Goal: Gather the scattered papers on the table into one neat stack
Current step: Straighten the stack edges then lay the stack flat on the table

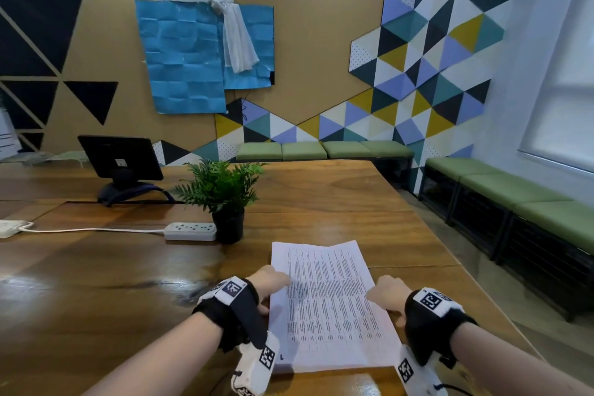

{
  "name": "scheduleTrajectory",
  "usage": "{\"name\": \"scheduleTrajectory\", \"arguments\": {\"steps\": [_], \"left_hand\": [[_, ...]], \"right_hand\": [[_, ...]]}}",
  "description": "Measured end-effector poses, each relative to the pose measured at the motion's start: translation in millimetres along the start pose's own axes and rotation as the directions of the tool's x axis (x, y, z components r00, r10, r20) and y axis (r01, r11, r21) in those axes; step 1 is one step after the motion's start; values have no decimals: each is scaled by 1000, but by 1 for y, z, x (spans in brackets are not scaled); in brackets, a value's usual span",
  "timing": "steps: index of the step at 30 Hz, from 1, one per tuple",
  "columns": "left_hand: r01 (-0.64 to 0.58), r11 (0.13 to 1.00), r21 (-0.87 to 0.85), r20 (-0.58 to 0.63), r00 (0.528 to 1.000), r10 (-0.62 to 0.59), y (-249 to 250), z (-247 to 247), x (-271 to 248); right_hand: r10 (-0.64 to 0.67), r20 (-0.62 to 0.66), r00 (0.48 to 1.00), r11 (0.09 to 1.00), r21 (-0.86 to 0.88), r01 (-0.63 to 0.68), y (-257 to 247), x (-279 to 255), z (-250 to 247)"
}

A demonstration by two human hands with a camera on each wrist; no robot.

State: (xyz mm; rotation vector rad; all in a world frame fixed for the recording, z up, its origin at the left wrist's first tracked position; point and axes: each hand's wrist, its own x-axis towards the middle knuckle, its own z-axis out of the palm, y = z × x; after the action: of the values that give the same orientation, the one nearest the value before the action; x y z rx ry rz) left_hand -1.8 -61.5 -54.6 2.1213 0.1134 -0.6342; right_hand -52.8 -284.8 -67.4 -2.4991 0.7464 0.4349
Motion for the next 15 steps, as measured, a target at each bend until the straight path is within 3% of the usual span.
{"name": "scheduleTrajectory", "arguments": {"steps": [8,15], "left_hand": [[-2,1000,21,5,1000,2,3,-4,-2],[-1,994,111,-23,1000,4,3,-5,-1]], "right_hand": [[-6,48,999,984,181,-2,0,8,2],[-52,26,998,989,137,48,2,4,4]]}}
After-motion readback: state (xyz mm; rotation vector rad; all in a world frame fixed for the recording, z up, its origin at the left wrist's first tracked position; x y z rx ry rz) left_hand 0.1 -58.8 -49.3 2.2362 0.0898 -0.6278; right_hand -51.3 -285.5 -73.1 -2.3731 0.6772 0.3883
